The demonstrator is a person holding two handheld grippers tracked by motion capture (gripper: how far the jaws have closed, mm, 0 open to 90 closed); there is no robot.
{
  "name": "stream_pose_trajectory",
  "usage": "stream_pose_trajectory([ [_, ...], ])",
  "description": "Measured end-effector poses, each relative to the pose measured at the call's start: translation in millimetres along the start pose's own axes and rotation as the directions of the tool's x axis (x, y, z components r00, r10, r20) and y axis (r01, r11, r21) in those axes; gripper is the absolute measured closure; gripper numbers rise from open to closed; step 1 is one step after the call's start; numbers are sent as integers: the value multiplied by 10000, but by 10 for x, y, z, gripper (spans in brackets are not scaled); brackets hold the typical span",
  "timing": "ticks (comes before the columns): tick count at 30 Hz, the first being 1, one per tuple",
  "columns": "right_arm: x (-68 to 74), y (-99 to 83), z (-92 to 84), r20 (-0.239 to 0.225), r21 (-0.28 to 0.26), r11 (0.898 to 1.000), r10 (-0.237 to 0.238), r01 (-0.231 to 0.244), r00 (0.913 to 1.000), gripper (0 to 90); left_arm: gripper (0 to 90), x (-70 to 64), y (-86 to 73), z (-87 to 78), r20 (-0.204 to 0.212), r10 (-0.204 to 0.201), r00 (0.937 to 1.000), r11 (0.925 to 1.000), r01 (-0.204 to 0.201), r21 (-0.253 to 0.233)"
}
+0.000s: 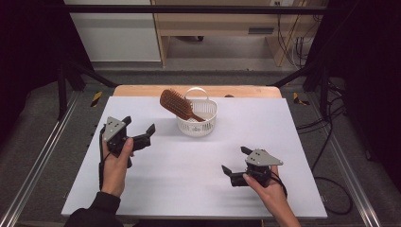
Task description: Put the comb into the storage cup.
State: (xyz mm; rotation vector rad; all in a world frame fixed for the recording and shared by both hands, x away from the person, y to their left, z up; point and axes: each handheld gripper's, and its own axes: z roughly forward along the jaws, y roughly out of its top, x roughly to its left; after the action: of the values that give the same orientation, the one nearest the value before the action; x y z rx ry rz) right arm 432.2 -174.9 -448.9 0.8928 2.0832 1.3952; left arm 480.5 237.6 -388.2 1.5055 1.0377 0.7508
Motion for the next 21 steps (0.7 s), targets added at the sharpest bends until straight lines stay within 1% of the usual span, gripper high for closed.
stream_pose_trajectory([
  [4,-7,0,2,-4,-22,10000,86,-86,10000,47,39,41,-59,-86,-12,150,9999,9999,-150,-58],
  [8,-10,-4,9,16,-5,10000,96,-96,10000,47,39,62,-128,-136,4,308,9995,9995,-308,9],
  [13,-12,-10,-8,84,-27,9999,116,-116,9999,46,39,95,-208,-213,61,228,9997,9997,-228,-107],
  [15,-21,-14,-11,122,-51,9998,193,-193,9997,46,38,114,-239,-248,72,161,9998,9997,-159,-198],
  [17,-40,-18,-14,172,-97,9994,329,-328,9993,45,39,135,-261,-270,53,189,9998,9997,-188,-149],
  [21,-79,-18,-22,296,-171,9987,482,-477,9984,45,38,180,-274,-325,37,141,9999,9996,-140,-258],
])
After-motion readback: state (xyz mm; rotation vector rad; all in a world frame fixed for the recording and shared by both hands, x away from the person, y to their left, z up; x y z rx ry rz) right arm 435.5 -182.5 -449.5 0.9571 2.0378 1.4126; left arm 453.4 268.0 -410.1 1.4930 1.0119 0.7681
